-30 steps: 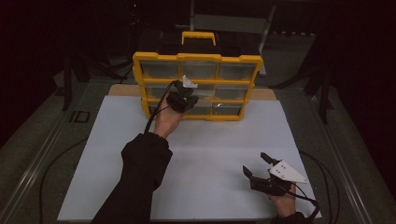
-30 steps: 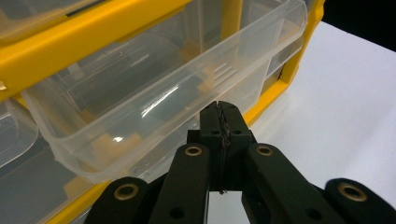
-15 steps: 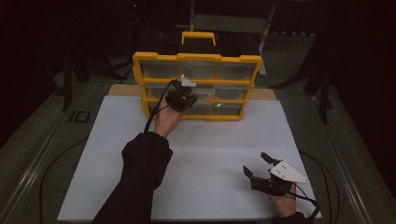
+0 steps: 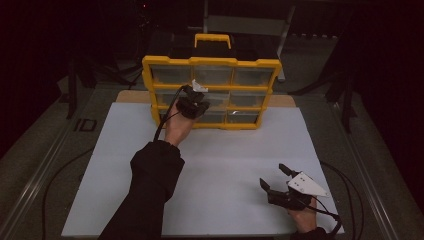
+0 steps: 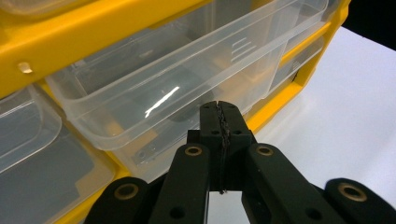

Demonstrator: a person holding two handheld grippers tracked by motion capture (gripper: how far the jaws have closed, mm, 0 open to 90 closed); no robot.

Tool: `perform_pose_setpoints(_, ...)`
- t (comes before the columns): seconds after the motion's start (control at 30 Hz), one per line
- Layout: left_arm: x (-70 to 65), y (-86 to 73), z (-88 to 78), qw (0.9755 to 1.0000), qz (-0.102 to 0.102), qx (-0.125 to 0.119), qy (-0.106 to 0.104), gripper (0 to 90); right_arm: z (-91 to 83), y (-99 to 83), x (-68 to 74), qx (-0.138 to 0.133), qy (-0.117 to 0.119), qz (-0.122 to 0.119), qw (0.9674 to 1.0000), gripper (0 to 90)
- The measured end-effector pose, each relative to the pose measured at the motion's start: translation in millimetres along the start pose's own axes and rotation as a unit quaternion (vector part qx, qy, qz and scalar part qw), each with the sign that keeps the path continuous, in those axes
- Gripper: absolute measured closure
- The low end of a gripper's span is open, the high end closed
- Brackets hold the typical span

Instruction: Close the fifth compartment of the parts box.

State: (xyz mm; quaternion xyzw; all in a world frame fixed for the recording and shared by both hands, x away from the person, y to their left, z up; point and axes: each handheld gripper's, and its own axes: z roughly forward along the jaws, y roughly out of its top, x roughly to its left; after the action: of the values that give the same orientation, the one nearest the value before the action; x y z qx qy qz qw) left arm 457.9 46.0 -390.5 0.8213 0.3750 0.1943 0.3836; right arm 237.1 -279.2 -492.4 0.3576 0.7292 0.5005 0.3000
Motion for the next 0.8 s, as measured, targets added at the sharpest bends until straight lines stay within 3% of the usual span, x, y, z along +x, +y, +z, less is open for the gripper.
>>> perform_pose_setpoints(0.8, 14.7, -1.9, -1.1, 0.9998, -0.018, 0.000, 0.012, 90.0, 0.3, -0.4, -0.1, 0.000, 0.001, 0.001, 1.0000, 15.8)
